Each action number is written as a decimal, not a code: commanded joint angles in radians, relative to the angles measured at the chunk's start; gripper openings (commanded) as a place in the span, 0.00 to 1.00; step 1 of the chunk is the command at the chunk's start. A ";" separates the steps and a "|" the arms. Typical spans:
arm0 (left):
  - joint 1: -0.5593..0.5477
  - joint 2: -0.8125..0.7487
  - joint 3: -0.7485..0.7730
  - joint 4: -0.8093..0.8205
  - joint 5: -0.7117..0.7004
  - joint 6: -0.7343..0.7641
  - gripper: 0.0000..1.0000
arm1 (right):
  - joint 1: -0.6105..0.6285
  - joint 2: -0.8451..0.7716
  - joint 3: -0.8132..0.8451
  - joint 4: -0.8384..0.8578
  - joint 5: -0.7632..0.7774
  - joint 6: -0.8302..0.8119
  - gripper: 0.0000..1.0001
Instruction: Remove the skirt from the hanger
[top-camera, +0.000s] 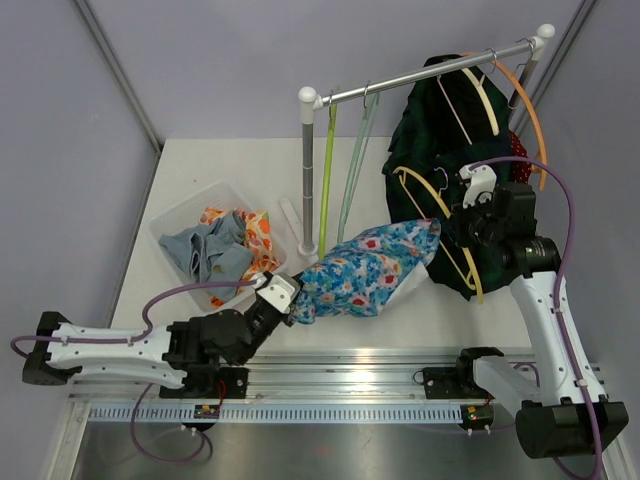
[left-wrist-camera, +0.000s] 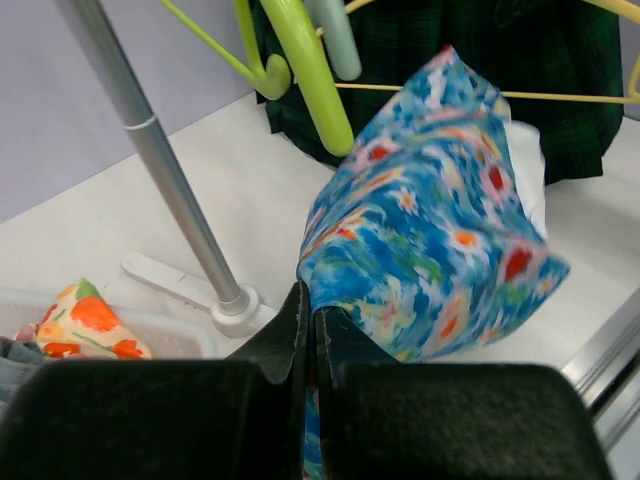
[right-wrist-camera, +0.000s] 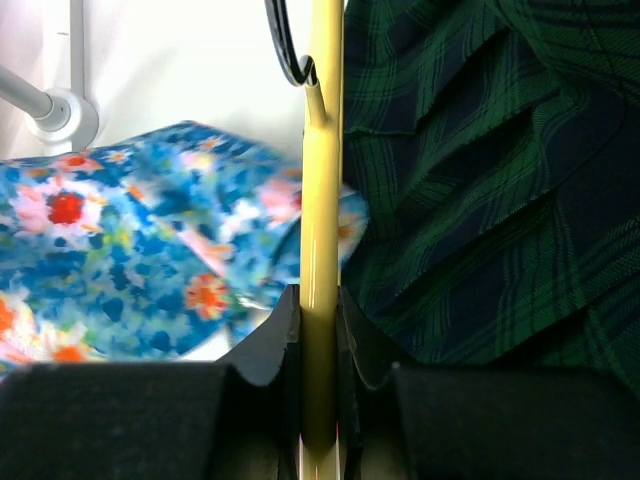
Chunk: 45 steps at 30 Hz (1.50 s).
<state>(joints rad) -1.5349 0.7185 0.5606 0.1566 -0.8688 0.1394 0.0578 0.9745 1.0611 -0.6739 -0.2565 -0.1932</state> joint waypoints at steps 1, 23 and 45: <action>0.009 -0.045 -0.019 -0.003 -0.047 0.025 0.00 | -0.004 -0.007 0.030 0.077 -0.050 -0.052 0.00; 0.122 0.036 -0.004 -0.036 0.317 -0.187 0.99 | 0.007 0.150 0.536 -0.099 -0.064 0.028 0.00; 0.122 -0.174 0.015 -0.365 0.318 -0.230 0.99 | 0.247 0.415 0.858 -0.061 0.204 0.021 0.00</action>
<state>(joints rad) -1.4155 0.5560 0.5552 -0.2016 -0.5705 -0.0845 0.2882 1.3987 1.8481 -0.8124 -0.1051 -0.1680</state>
